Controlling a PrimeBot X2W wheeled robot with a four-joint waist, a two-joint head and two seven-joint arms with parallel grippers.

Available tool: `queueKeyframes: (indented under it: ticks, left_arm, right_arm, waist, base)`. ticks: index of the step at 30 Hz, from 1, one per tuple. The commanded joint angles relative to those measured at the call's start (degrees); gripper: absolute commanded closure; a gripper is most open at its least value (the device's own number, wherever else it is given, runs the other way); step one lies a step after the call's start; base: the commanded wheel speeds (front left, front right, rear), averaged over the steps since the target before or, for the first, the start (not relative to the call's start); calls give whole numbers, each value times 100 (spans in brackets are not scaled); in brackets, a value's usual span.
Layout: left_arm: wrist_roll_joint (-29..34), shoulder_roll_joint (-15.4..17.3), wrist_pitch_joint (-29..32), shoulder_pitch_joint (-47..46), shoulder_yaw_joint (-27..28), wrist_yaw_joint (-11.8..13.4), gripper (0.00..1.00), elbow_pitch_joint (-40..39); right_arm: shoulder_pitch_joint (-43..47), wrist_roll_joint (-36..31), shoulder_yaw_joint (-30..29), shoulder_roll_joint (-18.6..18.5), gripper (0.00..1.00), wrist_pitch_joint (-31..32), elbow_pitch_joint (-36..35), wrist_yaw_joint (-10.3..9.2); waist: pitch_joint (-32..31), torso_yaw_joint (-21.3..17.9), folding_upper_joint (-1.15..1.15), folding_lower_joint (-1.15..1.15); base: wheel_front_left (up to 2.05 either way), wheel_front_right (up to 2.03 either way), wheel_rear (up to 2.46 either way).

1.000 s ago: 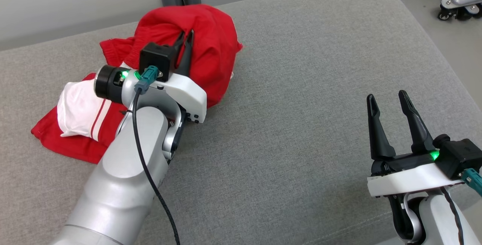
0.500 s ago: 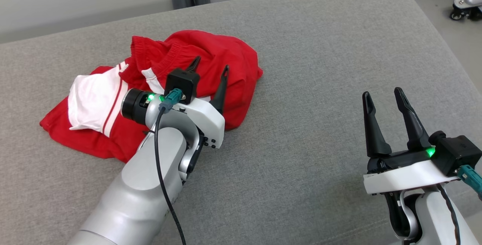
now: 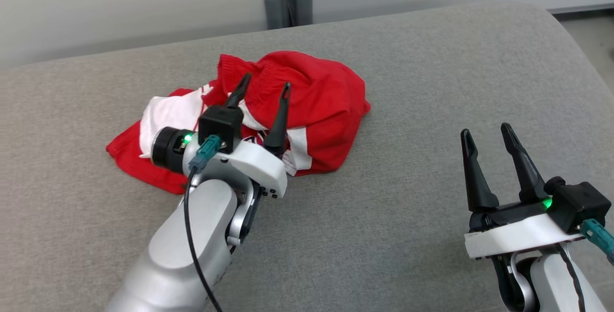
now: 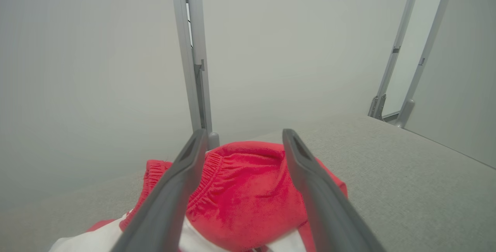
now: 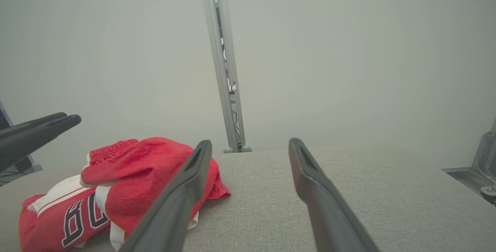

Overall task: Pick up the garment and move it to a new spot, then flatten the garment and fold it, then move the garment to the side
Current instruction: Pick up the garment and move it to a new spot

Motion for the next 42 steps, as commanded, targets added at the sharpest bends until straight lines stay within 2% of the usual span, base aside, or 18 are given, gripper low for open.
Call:
queueKeyframes:
  ticks: [1, 14, 22, 25, 29, 32, 37, 42]
  left_arm:
    - [51, 71, -29, 165, 125, 65, 0, -172]
    - [711, 306, -21, 1580, 1188, 307, 0, -1585]
    - [1090, 270, -21, 2460, 1738, 257, 0, -1892]
    - [1249, 149, -22, 2818, 2034, 161, 0, -1960]
    - [1322, 106, -22, 2890, 2115, 93, 0, -1960]
    - [1354, 53, -22, 2833, 2123, -51, 0, -1878]
    - [1324, -21, -22, 2276, 1891, -429, 0, -1443]
    - [1257, -79, 107, 1353, 1475, -676, 0, -925]
  right_arm:
    - [92, 34, 2, -40, 0, 12, 23, 14]
    - [308, 41, -6, -72, 0, 11, 52, 14]
    - [604, 89, -42, -95, 0, 12, 108, 14]
    - [733, 135, -62, -95, 0, 12, 114, 14]
    - [768, 136, -58, -88, 0, 12, 111, 14]
    - [747, 146, -34, -84, 0, 12, 113, 14]
    - [601, 180, 28, -98, 0, 12, 112, 14]
    - [451, 188, 49, -128, 0, 12, 101, 14]
  waist:
    - [-108, 145, 0, 0]
    - [-396, 609, 0, 0]
    - [-678, 800, 0, 0]
    - [-745, 883, 0, 0]
    - [-734, 903, 0, 0]
    - [-699, 894, 0, 0]
    - [-522, 801, 0, 0]
    - [-282, 619, 0, 0]
  base:
    - [0, 0, 0]
    - [0, 0, 0]
    - [0, 0, 0]
    - [0, 0, 0]
    - [0, 0, 0]
    - [0, 0, 0]
    - [0, 0, 0]
    - [0, 0, 0]
